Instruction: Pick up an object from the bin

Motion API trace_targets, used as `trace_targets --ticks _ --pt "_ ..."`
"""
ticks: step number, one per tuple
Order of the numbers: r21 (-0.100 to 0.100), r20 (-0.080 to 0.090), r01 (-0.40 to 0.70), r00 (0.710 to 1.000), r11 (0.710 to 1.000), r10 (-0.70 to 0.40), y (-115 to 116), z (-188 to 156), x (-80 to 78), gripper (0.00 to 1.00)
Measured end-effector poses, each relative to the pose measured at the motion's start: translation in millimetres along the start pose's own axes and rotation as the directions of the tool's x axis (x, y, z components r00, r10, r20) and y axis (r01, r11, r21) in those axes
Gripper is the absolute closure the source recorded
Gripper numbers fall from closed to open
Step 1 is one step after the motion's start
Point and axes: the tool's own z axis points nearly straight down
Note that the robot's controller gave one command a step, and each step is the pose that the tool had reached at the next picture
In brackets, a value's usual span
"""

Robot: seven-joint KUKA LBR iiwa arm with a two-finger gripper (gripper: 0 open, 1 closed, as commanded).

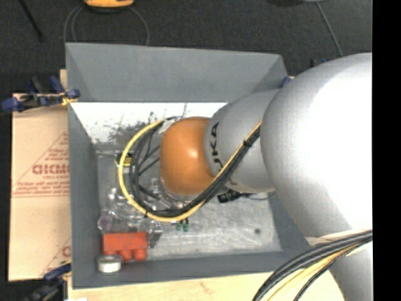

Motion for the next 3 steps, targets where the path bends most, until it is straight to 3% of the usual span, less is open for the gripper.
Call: trace_targets --ticks 1,2,3 --pt "-0.002 -0.003 0.002 1.000 1.000 -0.002 -7 -4 -32.4 0.00" --pt "-0.003 0.000 0.000 1.000 1.000 0.000 -6 -5 -32.4 1.00" --pt "-0.002 0.002 0.122 0.993 0.993 -0.122 -24 -134 -36.6 1.00"
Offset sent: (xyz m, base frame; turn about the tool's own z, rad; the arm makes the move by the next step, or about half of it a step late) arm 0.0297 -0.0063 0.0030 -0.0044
